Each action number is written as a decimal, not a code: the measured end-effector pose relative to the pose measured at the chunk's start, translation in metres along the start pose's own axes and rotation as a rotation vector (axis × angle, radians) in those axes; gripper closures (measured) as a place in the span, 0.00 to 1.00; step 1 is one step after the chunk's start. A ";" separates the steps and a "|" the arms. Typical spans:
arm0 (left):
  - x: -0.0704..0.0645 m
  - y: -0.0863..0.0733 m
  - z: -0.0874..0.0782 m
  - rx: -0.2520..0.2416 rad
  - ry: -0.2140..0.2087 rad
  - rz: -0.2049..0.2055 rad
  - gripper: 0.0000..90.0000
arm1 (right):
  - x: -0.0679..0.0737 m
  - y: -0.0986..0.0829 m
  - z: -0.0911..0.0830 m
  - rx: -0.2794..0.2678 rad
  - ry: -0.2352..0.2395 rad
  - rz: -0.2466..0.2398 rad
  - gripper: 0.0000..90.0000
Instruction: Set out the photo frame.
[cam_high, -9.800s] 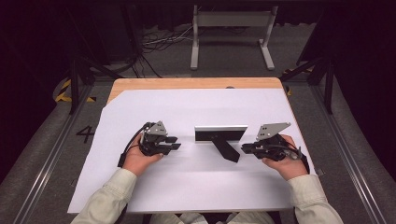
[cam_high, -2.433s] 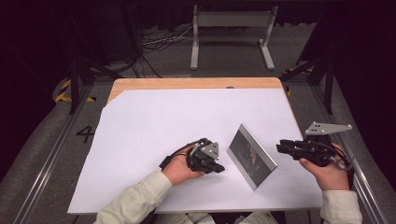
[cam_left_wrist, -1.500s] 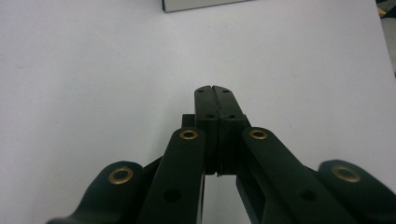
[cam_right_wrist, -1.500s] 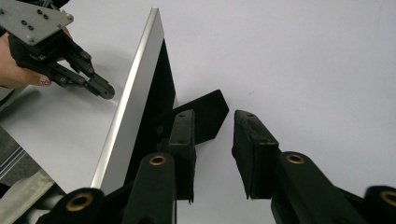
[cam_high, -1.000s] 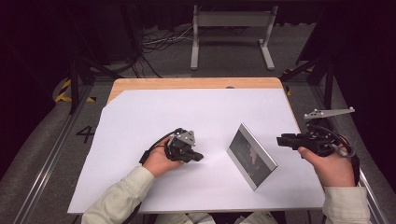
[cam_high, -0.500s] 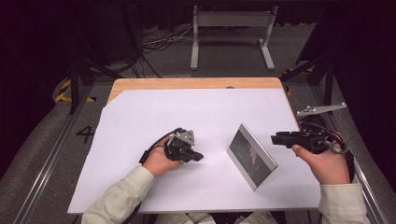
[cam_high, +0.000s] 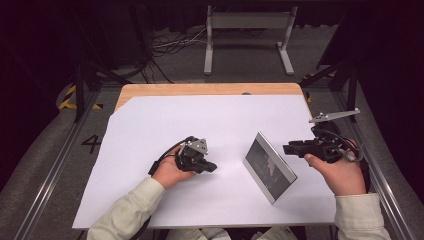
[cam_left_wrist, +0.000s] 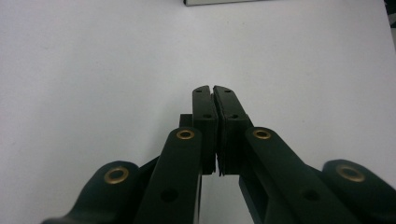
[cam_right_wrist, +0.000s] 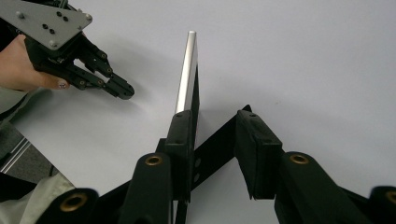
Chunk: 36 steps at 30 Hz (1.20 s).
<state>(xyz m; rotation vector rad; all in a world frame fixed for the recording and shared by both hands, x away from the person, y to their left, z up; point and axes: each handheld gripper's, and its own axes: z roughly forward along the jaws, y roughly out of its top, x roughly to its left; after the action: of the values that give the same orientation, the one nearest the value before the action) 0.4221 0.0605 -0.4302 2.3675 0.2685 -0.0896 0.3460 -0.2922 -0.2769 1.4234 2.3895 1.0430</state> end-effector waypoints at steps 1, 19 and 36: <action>0.000 0.000 0.000 0.000 0.000 -0.002 0.98 | 0.000 0.001 0.001 0.003 0.001 0.000 0.74; 0.001 -0.001 -0.001 0.001 0.001 -0.008 0.98 | 0.008 0.017 0.020 0.086 0.019 0.016 0.70; 0.003 -0.002 -0.001 0.001 0.002 -0.012 0.98 | 0.013 0.017 0.040 0.126 0.019 0.012 0.68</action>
<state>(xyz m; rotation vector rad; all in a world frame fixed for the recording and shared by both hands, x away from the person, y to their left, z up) 0.4244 0.0630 -0.4316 2.3673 0.2830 -0.0934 0.3696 -0.2570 -0.2929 1.4755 2.5029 0.9273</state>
